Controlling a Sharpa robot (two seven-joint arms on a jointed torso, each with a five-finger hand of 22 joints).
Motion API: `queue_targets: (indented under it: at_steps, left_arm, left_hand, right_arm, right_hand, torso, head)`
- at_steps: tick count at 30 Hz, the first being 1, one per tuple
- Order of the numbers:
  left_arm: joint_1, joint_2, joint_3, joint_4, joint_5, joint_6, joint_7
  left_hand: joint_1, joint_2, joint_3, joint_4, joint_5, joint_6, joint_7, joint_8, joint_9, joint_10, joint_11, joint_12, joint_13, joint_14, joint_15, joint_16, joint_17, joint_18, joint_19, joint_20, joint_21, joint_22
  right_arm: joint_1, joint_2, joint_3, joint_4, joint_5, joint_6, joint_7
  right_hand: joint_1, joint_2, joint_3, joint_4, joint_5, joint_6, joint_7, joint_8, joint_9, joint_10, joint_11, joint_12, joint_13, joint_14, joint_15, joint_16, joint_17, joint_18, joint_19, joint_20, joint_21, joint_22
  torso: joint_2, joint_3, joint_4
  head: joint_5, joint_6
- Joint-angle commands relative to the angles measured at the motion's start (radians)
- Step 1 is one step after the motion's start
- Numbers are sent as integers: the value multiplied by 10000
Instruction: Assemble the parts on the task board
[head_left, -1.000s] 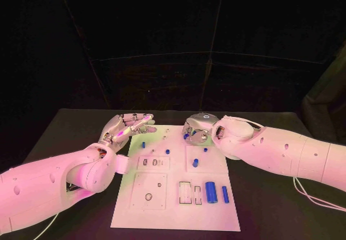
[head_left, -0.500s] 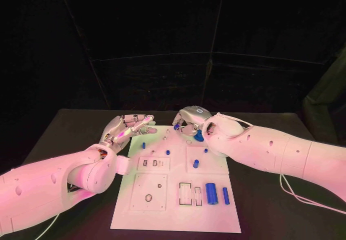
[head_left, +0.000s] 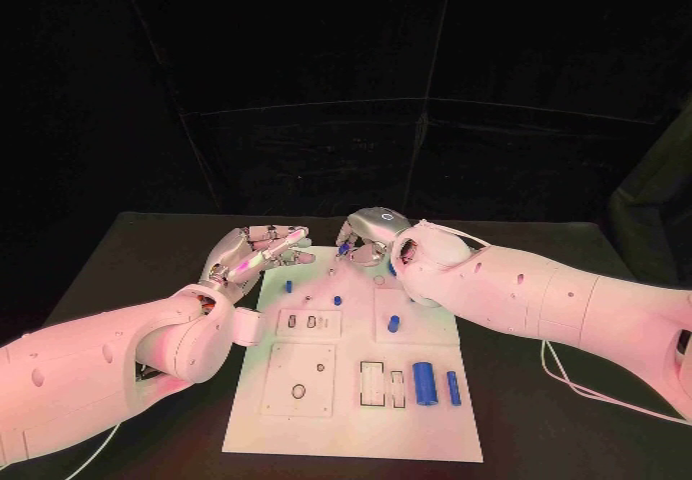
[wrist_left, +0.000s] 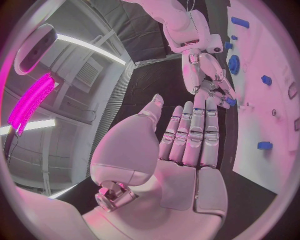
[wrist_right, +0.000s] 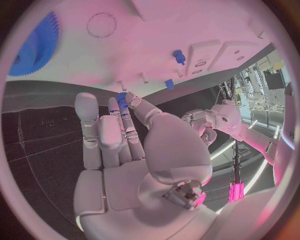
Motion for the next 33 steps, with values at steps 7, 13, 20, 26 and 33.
queue_targets:
  at_steps: [7, 13, 20, 26, 33]
  left_arm:
    - [21, 13, 11, 28, -49, 112, 40]
    - [26, 18, 11, 34, -49, 109, 38]
    - [30, 30, 12, 27, -48, 135, 5]
    - [43, 30, 12, 32, -48, 164, -24]
    - [50, 25, 12, 21, -48, 195, -55]
  left_hand:
    - [-6, 92, -17, -45, -8, 15, 53, -53, -10, 18, 80, -35, -9, 15, 61, -65, 18, 68, 32, 40, -73, -15]
    - [-6, 92, -17, -45, -8, 15, 53, -53, -10, 18, 80, -35, -9, 15, 61, -65, 18, 68, 32, 40, -73, -15]
    - [-6, 103, -16, -49, -8, 12, 57, -63, -10, 15, 84, -46, -9, 15, 64, -77, 21, 68, 33, 42, -82, -17]
    - [-5, 115, -14, -51, -7, 11, 59, -69, -10, 13, 86, -53, -9, 14, 66, -86, 23, 67, 35, 43, -89, -19]
    - [-4, 127, -13, -57, -8, 6, 61, -81, -11, 7, 90, -67, -10, 12, 69, -101, 27, 67, 36, 46, -101, -22]
  right_arm:
    - [29, 199, 5, -204, -68, 564, -44]
    - [30, 364, 3, -316, -246, 632, -194]
    - [30, 574, 2, -486, -456, 578, -515]
    - [30, 686, 1, -609, -568, 518, -685]
    - [30, 744, 1, -653, -606, 712, -719]
  right_hand:
    - [-28, -108, 105, 49, -56, -77, 29, -49, -7, -124, -3, -27, -17, 145, 57, 70, 34, -166, -75, 2, 47, 9]
    - [-55, -138, 140, 74, -64, -103, 38, -51, -9, -163, 8, -29, -19, 144, 67, 89, 50, -166, -89, 12, 64, 22]
    - [-104, -184, 189, 120, -85, -155, 56, -55, -14, -218, 26, -28, -20, 141, 83, 118, 72, -165, -112, 27, 84, 30]
    - [-148, -241, 239, 168, -112, -214, 75, -58, -19, -284, 44, -29, -20, 138, 100, 148, 96, -162, -137, 44, 103, 32]
    - [-328, -596, 278, 318, -132, -662, 217, -77, -54, -1006, 217, -49, -57, -15, 243, -114, -356, -56, -531, 156, -226, -620]
  torso:
    - [19, 4, 3]
    - [23, -1, 12]
    - [35, 3, 5]
    - [47, 6, -5]
    - [53, 4, -9]
  head:
    - [28, -53]
    - [31, -81]
    - [49, -79]
    - [57, -81]
    - [62, -93]
